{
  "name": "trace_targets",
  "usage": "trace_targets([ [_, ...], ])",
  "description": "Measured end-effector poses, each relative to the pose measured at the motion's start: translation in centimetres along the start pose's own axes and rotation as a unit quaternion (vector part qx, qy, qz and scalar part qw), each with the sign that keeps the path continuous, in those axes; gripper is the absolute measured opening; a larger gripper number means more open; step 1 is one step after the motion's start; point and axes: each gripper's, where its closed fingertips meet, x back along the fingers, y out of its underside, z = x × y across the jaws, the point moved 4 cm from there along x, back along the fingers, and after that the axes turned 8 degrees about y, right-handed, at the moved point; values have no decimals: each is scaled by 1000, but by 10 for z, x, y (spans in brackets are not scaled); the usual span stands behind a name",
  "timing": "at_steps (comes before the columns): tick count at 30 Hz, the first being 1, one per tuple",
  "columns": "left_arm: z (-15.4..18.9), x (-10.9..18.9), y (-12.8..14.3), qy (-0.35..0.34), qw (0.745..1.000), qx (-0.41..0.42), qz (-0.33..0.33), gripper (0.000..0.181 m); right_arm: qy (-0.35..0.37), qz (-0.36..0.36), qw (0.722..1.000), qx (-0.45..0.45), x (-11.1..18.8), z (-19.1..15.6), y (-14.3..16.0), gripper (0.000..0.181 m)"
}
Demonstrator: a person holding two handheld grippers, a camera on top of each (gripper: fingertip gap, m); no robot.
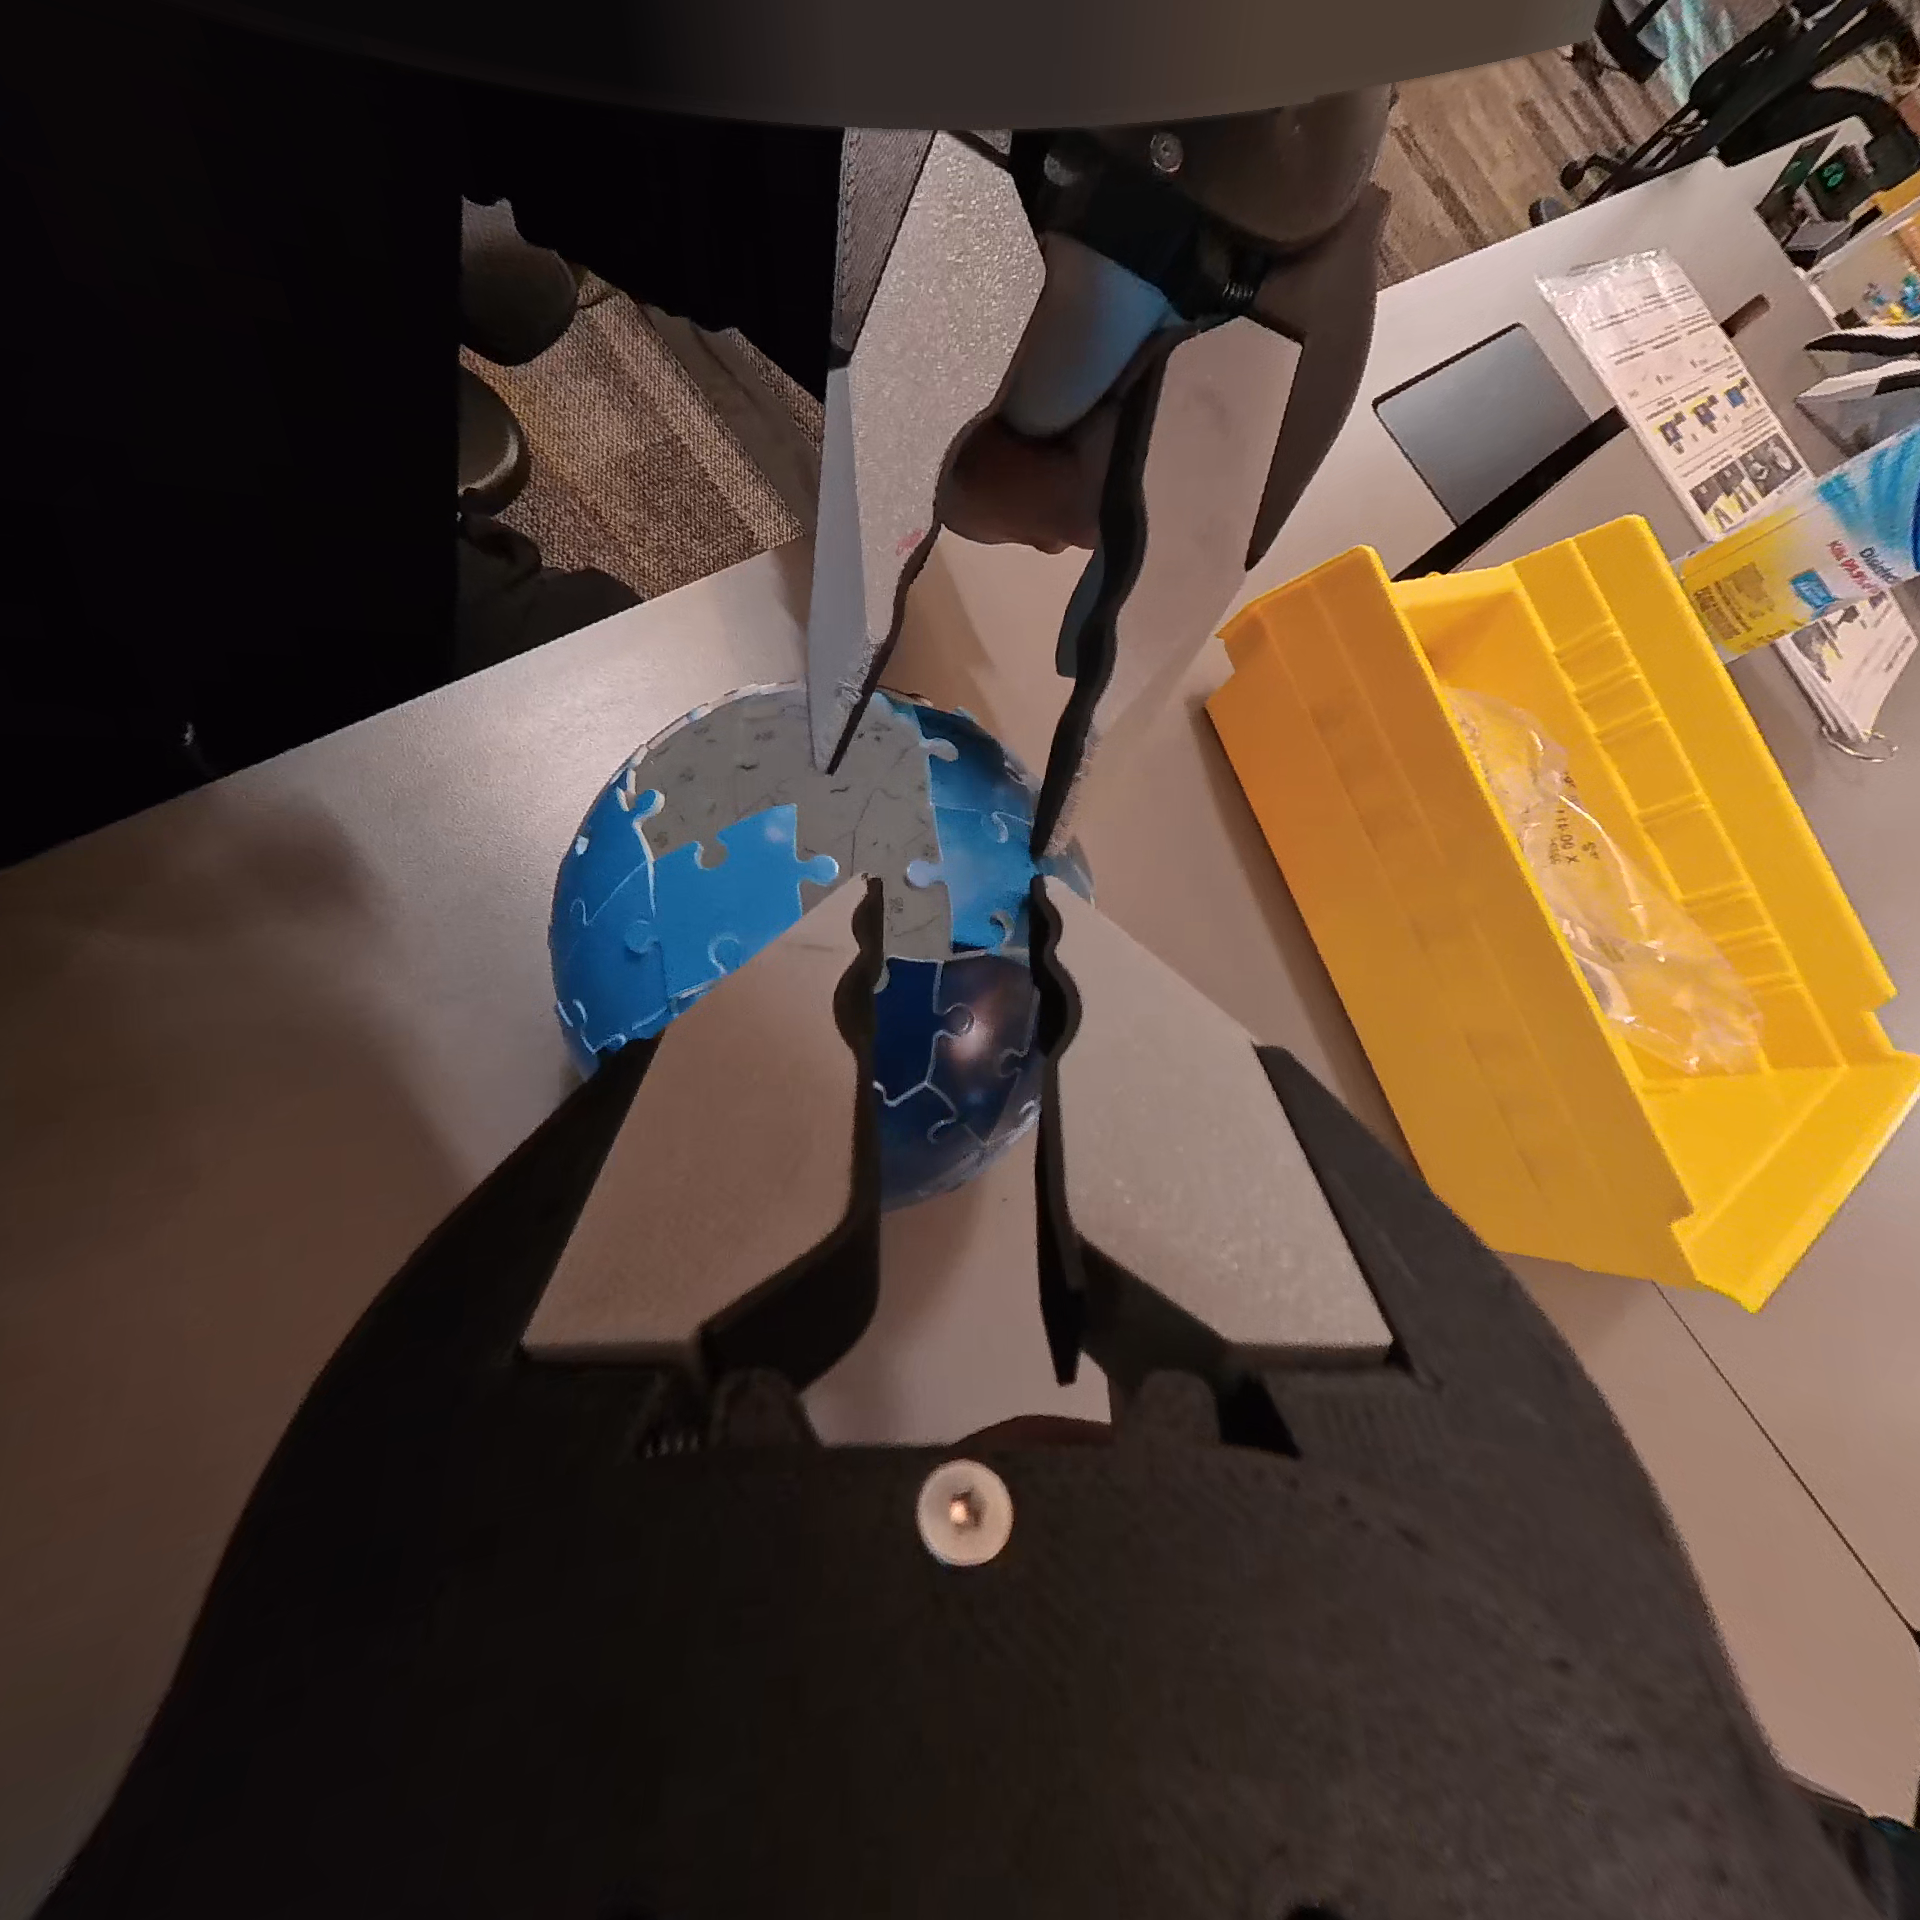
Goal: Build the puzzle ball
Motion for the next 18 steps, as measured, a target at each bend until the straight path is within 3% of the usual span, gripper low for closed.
trace_targets([
  [6,0,0,0,-3,1000,1,1,38,1,42,999,-26,13,8,-10,21],
  [9,0,0,0,-8,1000,-2,0,38,26,70,995,-72,19,26,-11,0],
  [18,1,0,1,-13,1000,1,5,38,20,12,991,-131,-4,32,5,0],
])
